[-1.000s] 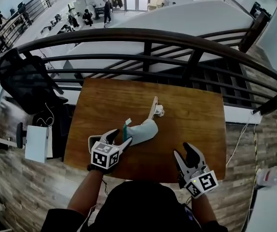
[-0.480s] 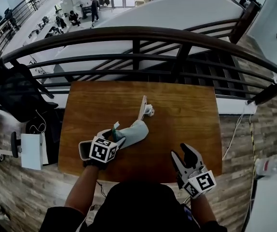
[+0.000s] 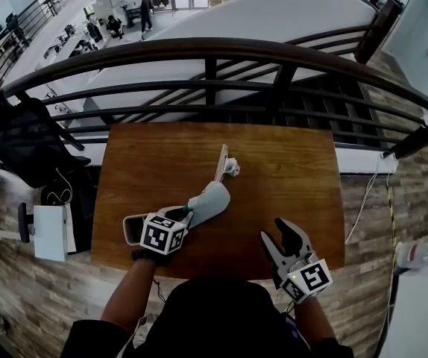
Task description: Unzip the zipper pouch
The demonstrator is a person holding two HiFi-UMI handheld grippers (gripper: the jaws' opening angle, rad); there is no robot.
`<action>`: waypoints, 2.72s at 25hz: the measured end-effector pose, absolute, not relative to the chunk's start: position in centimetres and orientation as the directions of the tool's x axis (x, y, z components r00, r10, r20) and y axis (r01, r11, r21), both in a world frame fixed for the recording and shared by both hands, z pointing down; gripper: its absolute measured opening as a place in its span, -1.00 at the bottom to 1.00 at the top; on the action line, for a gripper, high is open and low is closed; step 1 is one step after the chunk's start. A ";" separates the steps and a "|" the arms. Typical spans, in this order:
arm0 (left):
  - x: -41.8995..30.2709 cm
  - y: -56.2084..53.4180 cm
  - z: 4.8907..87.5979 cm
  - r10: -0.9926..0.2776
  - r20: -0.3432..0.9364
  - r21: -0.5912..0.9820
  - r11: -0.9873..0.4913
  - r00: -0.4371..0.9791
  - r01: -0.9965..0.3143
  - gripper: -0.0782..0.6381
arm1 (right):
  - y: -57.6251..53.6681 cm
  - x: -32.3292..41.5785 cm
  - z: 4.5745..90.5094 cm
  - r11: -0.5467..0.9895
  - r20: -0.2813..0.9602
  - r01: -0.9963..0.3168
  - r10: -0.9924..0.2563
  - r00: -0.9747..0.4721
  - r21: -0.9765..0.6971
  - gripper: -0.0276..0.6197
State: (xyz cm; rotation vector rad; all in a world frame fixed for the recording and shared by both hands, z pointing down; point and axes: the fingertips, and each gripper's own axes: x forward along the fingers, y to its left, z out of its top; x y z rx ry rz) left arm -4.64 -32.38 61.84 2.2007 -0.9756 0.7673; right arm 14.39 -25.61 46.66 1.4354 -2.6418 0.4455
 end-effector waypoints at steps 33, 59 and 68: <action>-0.4 -34.1 39.1 -0.642 -0.101 0.953 -0.282 0.760 -0.111 -0.65 | -27.6 5.8 48.4 0.761 0.302 -0.595 -0.648 -0.699 0.257 -0.24; -3.2 -32.0 46.5 -0.590 0.166 0.897 -0.242 0.790 -0.369 -0.50 | -26.5 5.7 45.4 0.778 0.214 -0.612 -0.628 -0.748 0.142 -0.82; -3.1 -29.6 46.5 -0.522 0.081 0.868 -0.382 0.849 -0.317 -0.32 | -26.4 6.1 46.2 0.749 0.262 -0.659 -0.652 -0.711 0.076 -0.82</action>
